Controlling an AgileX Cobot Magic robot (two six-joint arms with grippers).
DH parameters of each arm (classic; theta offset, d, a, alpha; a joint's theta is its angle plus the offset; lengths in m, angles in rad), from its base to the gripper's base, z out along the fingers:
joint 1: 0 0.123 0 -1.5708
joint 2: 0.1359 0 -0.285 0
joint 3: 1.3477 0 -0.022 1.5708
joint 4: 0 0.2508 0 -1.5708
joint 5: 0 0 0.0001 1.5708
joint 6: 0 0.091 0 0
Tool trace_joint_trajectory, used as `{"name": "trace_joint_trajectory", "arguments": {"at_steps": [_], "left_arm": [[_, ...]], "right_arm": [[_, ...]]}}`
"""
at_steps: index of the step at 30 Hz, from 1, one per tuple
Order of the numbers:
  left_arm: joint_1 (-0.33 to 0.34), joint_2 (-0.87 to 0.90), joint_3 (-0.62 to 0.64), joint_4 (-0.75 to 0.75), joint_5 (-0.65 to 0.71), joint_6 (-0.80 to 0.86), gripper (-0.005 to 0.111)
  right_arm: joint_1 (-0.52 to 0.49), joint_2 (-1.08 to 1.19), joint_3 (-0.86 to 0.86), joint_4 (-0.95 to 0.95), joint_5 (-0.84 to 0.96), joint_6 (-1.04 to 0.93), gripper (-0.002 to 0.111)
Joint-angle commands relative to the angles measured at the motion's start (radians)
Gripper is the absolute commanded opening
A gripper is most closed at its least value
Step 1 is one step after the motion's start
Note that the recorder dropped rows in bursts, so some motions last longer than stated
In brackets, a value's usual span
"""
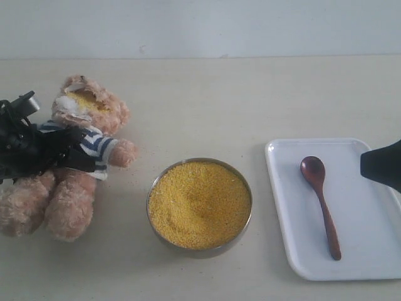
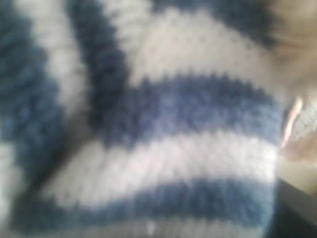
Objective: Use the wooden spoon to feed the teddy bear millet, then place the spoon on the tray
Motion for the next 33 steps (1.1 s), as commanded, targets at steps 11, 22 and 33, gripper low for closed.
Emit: {"name": "trace_joint_trajectory", "arguments": {"at_steps": [11, 22, 33], "left_arm": [[-0.005, -0.124, 0.006, 0.0, 0.066, -0.009, 0.097], [-0.003, -0.416, 0.006, 0.296, 0.063, -0.223, 0.043], [-0.003, -0.712, 0.02, 0.307, -0.01, -0.219, 0.004]], "right_arm": [[-0.004, -0.008, 0.003, 0.014, -0.002, -0.01, 0.078], [-0.004, -0.008, 0.013, 0.013, -0.005, -0.019, 0.055], [-0.004, -0.008, 0.21, 0.013, -0.213, -0.021, 0.0]]}}
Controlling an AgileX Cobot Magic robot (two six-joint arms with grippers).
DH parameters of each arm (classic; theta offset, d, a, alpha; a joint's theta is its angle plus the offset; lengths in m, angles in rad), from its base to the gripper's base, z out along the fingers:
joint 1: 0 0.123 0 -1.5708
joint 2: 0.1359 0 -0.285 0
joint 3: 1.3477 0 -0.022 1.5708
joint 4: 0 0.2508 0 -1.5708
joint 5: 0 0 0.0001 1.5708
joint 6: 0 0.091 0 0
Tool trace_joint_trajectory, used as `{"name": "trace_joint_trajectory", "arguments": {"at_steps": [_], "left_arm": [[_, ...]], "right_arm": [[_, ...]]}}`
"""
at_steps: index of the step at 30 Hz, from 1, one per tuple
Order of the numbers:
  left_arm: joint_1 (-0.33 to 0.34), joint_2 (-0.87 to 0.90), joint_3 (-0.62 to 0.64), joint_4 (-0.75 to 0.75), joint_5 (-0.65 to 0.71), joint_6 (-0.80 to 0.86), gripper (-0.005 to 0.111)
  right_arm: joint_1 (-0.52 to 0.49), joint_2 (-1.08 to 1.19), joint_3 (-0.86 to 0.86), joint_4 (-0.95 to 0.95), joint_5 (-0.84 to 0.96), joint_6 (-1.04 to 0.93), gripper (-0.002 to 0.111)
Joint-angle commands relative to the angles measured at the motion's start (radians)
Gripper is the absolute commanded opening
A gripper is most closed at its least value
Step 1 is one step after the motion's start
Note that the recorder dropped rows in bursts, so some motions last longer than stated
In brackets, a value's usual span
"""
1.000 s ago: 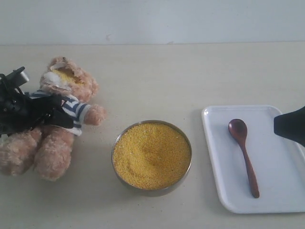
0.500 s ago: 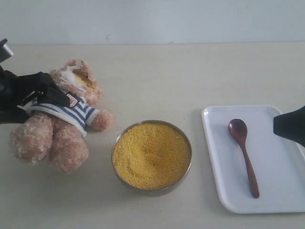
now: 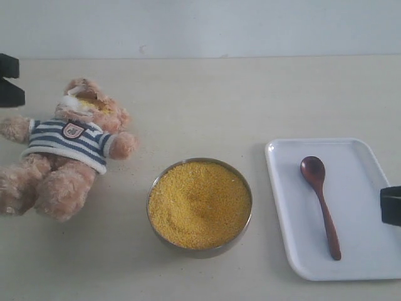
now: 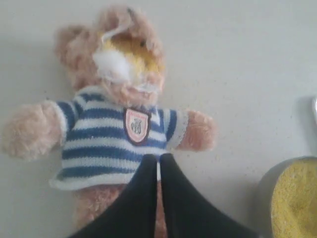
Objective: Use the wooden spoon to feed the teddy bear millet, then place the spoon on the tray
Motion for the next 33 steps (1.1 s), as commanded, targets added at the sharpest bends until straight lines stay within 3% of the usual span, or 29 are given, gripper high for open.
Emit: {"name": "trace_joint_trajectory", "arguments": {"at_steps": [1, 8, 13, 21, 25, 33], "left_arm": [[-0.001, -0.146, 0.027, 0.009, -0.067, -0.01, 0.004], [-0.001, -0.488, 0.137, 0.036, -0.211, -0.01, 0.004], [-0.001, -0.738, 0.218, 0.036, -0.22, -0.015, 0.004], [-0.001, -1.056, 0.358, 0.036, -0.297, -0.062, 0.004], [-0.001, -1.156, 0.41, 0.036, -0.292, -0.062, 0.004], [-0.001, -1.22, 0.435, 0.027, -0.233, -0.066, 0.004]], "right_arm": [[-0.004, -0.005, 0.046, 0.0, -0.103, -0.008, 0.0], [-0.004, -0.005, 0.044, -0.006, -0.261, 0.003, 0.0], [-0.004, -0.041, 0.044, -0.029, -0.37, 0.027, 0.0], [-0.004, -0.334, 0.044, -0.156, -0.456, 0.027, 0.0], [-0.004, -0.481, 0.044, -0.156, -0.451, 0.027, 0.0], [-0.004, -0.527, 0.044, -0.15, -0.366, 0.027, 0.0]]}}
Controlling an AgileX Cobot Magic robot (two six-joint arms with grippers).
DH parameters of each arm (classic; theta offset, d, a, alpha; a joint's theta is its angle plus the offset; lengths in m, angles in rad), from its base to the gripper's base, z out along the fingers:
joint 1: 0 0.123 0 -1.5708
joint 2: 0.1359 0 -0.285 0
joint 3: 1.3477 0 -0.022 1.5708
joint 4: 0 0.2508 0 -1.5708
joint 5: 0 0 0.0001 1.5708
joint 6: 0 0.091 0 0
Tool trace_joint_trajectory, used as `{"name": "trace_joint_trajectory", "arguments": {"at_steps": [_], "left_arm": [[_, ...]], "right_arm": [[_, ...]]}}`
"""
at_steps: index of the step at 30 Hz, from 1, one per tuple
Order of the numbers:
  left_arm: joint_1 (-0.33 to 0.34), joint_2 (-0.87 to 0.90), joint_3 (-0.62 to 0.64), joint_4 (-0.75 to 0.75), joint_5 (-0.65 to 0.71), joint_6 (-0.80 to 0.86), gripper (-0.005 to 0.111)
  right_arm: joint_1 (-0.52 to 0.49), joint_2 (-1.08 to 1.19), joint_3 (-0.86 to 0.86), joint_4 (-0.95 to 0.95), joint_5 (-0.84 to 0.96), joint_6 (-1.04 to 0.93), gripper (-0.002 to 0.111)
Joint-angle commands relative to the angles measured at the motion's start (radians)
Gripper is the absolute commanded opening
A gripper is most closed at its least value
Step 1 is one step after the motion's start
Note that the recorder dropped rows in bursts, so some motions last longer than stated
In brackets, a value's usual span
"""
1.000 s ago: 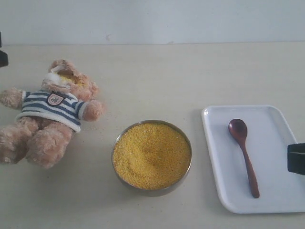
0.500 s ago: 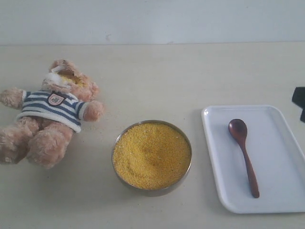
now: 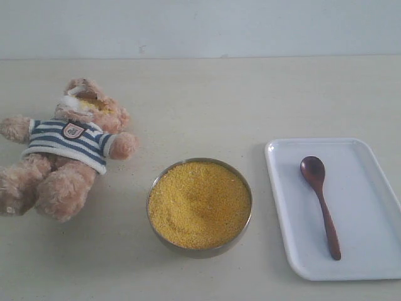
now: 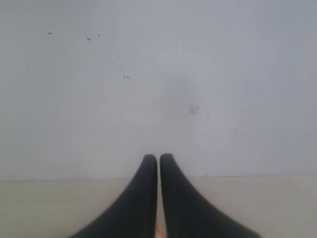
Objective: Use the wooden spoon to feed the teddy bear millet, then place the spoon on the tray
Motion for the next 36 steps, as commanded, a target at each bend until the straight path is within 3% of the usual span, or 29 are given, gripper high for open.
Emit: {"name": "trace_joint_trajectory", "arguments": {"at_steps": [1, 20, 24, 30, 36], "left_arm": [[-0.001, -0.009, 0.005, -0.005, 0.014, -0.013, 0.004], [-0.001, -0.009, 0.005, -0.002, 0.011, 0.003, 0.004], [-0.001, -0.009, 0.043, 0.134, 0.009, -0.002, 0.004], [-0.001, -0.009, 0.189, 0.481, -0.043, -0.318, 0.004], [-0.001, -0.009, 0.306, 0.548, -0.1, -0.348, 0.004]], "right_arm": [[-0.002, -0.009, 0.003, -0.007, 0.014, -0.002, 0.0], [-0.002, -0.009, 0.003, -0.007, 0.014, -0.002, 0.0], [-0.002, -0.009, 0.003, -0.007, 0.014, -0.002, 0.0], [-0.002, -0.009, 0.003, -0.007, 0.014, -0.002, 0.0], [-0.002, -0.009, 0.003, -0.007, 0.011, -0.002, 0.0]]}}
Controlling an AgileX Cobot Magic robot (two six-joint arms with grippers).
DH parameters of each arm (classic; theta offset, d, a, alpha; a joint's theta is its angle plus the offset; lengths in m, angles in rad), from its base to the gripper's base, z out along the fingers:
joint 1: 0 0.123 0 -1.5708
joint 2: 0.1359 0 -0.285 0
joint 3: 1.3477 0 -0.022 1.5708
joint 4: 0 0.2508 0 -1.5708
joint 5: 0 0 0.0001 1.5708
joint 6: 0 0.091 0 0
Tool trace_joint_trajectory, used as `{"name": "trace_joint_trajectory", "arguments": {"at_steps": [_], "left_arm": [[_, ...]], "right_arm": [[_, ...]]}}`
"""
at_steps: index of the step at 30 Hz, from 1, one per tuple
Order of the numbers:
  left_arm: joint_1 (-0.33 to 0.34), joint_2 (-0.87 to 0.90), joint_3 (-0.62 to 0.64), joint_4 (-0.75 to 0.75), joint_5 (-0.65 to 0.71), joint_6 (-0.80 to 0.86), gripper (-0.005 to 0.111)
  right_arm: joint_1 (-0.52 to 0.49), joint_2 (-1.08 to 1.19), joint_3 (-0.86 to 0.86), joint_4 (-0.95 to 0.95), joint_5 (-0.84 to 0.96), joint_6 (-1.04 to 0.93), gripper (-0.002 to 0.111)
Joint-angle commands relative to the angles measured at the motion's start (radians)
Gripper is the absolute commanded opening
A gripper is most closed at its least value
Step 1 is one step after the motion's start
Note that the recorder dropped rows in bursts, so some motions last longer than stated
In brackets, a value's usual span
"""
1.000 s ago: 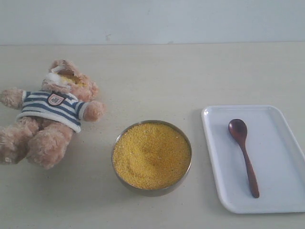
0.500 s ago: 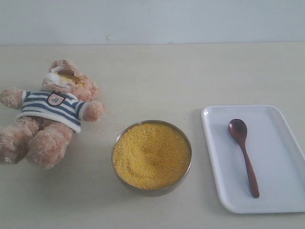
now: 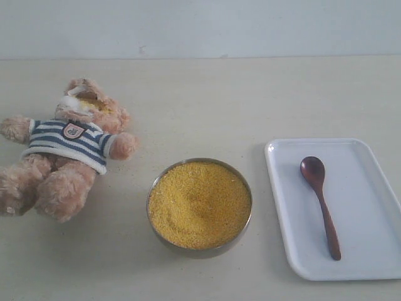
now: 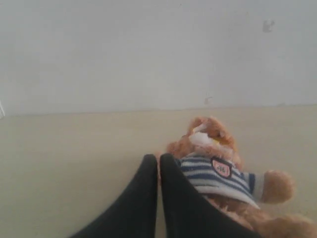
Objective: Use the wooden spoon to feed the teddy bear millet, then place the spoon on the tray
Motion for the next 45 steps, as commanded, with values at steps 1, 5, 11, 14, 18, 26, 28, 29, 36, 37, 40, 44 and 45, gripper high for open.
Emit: {"name": "trace_joint_trajectory", "arguments": {"at_steps": [1, 5, 11, 14, 18, 26, 28, 29, 36, 37, 40, 44, 45], "left_arm": [[-0.001, -0.002, 0.077, 0.037, -0.031, -0.029, 0.004], [-0.001, -0.002, 0.132, 0.036, -0.064, -0.029, 0.004], [-0.001, -0.002, 0.132, 0.038, -0.019, -0.029, 0.004], [-0.001, -0.002, 0.132, 0.038, -0.021, -0.029, 0.004], [-0.001, -0.002, 0.132, 0.038, -0.021, -0.029, 0.004], [-0.001, -0.002, 0.132, 0.038, -0.021, -0.029, 0.004], [-0.001, -0.002, 0.132, 0.038, -0.021, -0.029, 0.004], [-0.001, -0.002, 0.132, 0.038, -0.021, -0.029, 0.004], [-0.001, -0.002, 0.132, 0.038, -0.021, -0.029, 0.004], [-0.001, -0.002, 0.132, 0.038, -0.021, -0.029, 0.004], [-0.001, -0.002, 0.132, 0.038, -0.023, -0.029, 0.004], [-0.001, -0.002, 0.132, 0.038, -0.023, -0.029, 0.004], [-0.001, -0.002, 0.132, 0.038, -0.023, -0.029, 0.004]], "right_arm": [[-0.002, -0.005, 0.003, -0.007, 0.001, -0.002, 0.0], [-0.002, -0.005, 0.003, -0.007, 0.001, -0.002, 0.0], [-0.002, -0.005, 0.003, -0.007, 0.002, -0.002, 0.0], [-0.002, -0.005, 0.003, -0.007, 0.002, -0.002, 0.0], [-0.002, -0.005, 0.003, -0.007, 0.002, -0.002, 0.0], [-0.002, -0.005, 0.003, -0.007, 0.002, -0.002, 0.0], [-0.002, -0.005, 0.003, -0.007, 0.002, -0.002, 0.0], [-0.002, -0.005, 0.003, -0.007, 0.002, -0.002, 0.0], [-0.005, -0.011, 0.003, -0.007, 0.003, -0.004, 0.0], [-0.014, -0.015, 0.003, -0.01, 0.005, -0.012, 0.0], [-0.088, -0.061, 0.003, -0.012, 0.028, -0.014, 0.0], [-0.209, -0.155, 0.003, -0.016, 0.213, -0.029, 0.0], [-0.239, -0.155, 0.003, -0.019, 0.268, -0.058, 0.0]]}}
